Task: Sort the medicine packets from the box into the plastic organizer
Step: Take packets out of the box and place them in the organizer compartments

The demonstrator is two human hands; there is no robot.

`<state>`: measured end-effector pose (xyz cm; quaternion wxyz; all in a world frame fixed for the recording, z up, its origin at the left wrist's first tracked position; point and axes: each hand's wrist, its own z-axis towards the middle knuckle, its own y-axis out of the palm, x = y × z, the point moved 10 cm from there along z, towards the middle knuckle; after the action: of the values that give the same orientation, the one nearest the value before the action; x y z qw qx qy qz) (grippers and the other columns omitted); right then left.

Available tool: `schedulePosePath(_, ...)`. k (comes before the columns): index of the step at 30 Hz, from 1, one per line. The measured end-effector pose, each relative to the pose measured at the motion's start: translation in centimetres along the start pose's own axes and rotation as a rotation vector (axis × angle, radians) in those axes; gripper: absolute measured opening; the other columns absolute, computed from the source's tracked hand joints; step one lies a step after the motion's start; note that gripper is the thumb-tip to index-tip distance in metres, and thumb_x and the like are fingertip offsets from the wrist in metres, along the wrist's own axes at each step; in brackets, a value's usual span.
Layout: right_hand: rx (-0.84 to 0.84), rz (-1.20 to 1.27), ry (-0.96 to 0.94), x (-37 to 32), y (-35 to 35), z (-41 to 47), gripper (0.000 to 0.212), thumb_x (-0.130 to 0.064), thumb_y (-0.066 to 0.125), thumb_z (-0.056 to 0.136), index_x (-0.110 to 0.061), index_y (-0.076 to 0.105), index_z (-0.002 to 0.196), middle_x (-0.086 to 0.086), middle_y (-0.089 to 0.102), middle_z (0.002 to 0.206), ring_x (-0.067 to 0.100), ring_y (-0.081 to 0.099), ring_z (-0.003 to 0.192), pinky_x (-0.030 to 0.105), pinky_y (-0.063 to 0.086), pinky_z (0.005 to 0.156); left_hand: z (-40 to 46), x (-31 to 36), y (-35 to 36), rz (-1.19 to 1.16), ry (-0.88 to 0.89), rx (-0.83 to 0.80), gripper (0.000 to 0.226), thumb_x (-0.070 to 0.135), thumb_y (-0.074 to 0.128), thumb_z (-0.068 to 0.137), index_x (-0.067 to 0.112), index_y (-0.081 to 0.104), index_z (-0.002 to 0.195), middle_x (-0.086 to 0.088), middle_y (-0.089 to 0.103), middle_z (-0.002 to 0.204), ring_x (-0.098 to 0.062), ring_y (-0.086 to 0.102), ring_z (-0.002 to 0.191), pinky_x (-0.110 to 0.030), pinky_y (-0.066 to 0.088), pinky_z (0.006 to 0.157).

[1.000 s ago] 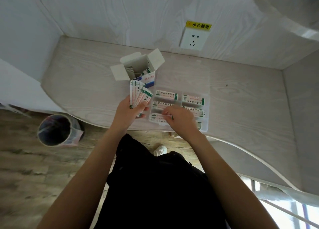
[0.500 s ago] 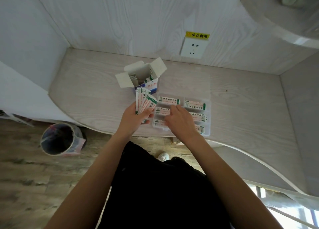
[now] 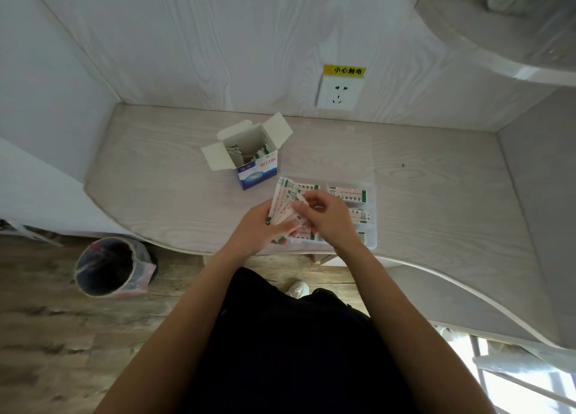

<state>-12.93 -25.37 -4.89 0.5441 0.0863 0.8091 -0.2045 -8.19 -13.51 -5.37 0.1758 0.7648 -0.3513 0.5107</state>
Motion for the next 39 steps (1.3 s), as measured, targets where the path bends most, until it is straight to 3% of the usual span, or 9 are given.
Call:
schedulePosePath(4, 0.045, 0.069, 0.009, 0.5, -1.1, 0.0, 0.011, -0.015, 0.067, 0.085, -0.013, 0.064, 0.095, 0.000, 0.066, 0.084, -0.004, 0.061, 0.058, 0.011, 0.047, 0.051, 0.5, -0.3, 0.2, -0.077, -0.051, 0.054, 0.017, 0.025, 0.051, 0.094, 0.022, 0.058, 0.110, 0.001, 0.069, 0.093, -0.009, 0.068, 0.078, -0.024, 0.057, 0.067)
schedulePosePath(8, 0.049, 0.113, 0.005, 0.8, -1.5, -0.4, 0.022, -0.013, 0.066, 0.086, -0.006, 0.064, 0.106, 0.001, 0.068, 0.084, -0.003, 0.061, 0.055, 0.013, 0.048, 0.050, 1.2, -0.1, -0.1, 0.034, 0.005, 0.098, 0.018, 0.024, 0.060, 0.089, 0.019, 0.061, 0.107, -0.005, 0.070, 0.099, -0.017, 0.068, 0.086, -0.033, 0.057, 0.076)
schedulePosePath(13, 0.027, 0.065, -0.022, 0.9, -1.9, -0.6, 0.019, -0.013, 0.063, 0.088, -0.006, 0.065, 0.105, -0.001, 0.066, 0.080, -0.002, 0.059, 0.052, 0.013, 0.046, 0.048, 2.0, -0.1, 0.4, 0.074, -0.008, 0.059, 0.021, 0.019, 0.066, 0.085, 0.017, 0.065, 0.106, -0.005, 0.070, 0.094, -0.016, 0.068, 0.083, -0.029, 0.057, 0.072)
schedulePosePath(18, 0.113, 0.069, 0.006, 1.7, -2.8, 0.1, 0.016, -0.016, 0.066, 0.086, -0.007, 0.065, 0.100, 0.005, 0.067, 0.086, 0.008, 0.060, 0.060, 0.012, 0.045, 0.049, 2.3, -0.4, 1.1, -0.023, -0.059, 0.054, 0.026, 0.023, 0.066, 0.085, 0.013, 0.065, 0.109, -0.006, 0.071, 0.093, -0.017, 0.069, 0.082, -0.030, 0.058, 0.068)
schedulePosePath(28, 0.113, 0.112, 0.033, 2.4, -3.3, 0.1, 0.022, -0.019, 0.066, 0.086, -0.005, 0.065, 0.104, 0.008, 0.068, 0.086, 0.001, 0.061, 0.057, 0.013, 0.046, 0.049, 2.8, 0.0, 0.7, -0.055, -0.068, 0.086, 0.009, 0.022, 0.071, 0.080, 0.027, 0.068, 0.087, -0.006, 0.072, 0.089, -0.020, 0.070, 0.080, -0.035, 0.058, 0.068)
schedulePosePath(33, 0.117, 0.146, 0.059, 2.5, -3.6, 0.1, 0.013, -0.019, 0.064, 0.088, -0.006, 0.062, 0.092, 0.003, 0.064, 0.078, 0.002, 0.055, 0.048, 0.015, 0.044, 0.046, 2.8, -0.5, 1.2, -0.151, -0.132, 0.070, 0.009, 0.021, 0.065, 0.086, 0.020, 0.067, 0.095, -0.007, 0.072, 0.090, -0.016, 0.070, 0.076, -0.025, 0.056, 0.061)
schedulePosePath(39, 0.131, 0.167, 0.076, 2.5, -4.4, -0.2, 0.013, -0.019, 0.063, 0.089, -0.008, 0.061, 0.095, -0.001, 0.064, 0.078, 0.002, 0.056, 0.045, 0.017, 0.047, 0.047, 3.0, -0.2, 1.3, -0.147, -0.106, 0.074, 0.011, 0.017, 0.065, 0.084, 0.017, 0.066, 0.096, -0.008, 0.071, 0.089, -0.019, 0.071, 0.078, -0.028, 0.058, 0.064)
